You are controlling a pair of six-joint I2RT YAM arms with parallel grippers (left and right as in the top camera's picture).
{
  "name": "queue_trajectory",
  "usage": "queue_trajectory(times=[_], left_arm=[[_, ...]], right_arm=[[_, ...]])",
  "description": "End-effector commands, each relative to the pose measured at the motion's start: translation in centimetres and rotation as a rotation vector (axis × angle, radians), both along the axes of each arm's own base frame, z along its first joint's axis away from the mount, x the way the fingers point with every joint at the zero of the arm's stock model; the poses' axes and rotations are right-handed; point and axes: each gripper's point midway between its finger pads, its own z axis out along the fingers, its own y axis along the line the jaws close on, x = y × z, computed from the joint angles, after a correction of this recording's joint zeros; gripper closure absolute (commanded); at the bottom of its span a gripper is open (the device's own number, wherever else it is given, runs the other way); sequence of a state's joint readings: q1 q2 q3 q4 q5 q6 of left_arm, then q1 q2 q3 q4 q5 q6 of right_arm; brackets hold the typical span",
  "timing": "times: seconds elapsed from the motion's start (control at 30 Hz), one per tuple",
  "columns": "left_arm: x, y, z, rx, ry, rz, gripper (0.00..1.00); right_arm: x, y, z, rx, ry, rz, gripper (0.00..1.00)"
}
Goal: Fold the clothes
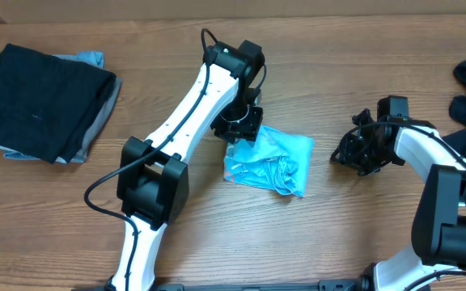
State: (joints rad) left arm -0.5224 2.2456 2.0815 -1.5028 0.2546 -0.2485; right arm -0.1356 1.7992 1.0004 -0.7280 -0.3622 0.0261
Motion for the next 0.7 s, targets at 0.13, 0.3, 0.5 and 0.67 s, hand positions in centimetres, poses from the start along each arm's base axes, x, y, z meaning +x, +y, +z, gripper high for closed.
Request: queue_trajectory(times=[0.13, 0.3, 0.5, 0.67], left_arm=[[-0.7, -1.2, -0.1, -0.018, 0.003, -0.034, 0.76], [-0.1, -3.7, 0.2, -0.126, -0.021, -0.042, 0.94], [1.0, -8.0, 1.4, -0.327, -0.071, -0.064, 0.96], [1.3, -12.1, 3.2, -0.504, -0.112, -0.106, 0.93]], right_arm=[[0.0, -0.1, 0.0, -0.007, -0.001, 0.001, 0.66], [0.0, -0.1, 0.0, -0.007, -0.001, 0.001, 0.66], [0.0, -0.1, 0.0, -0.007, -0.001, 0.001, 0.66], [0.0, -0.1, 0.0, -0.007, -0.001, 0.001, 0.66]])
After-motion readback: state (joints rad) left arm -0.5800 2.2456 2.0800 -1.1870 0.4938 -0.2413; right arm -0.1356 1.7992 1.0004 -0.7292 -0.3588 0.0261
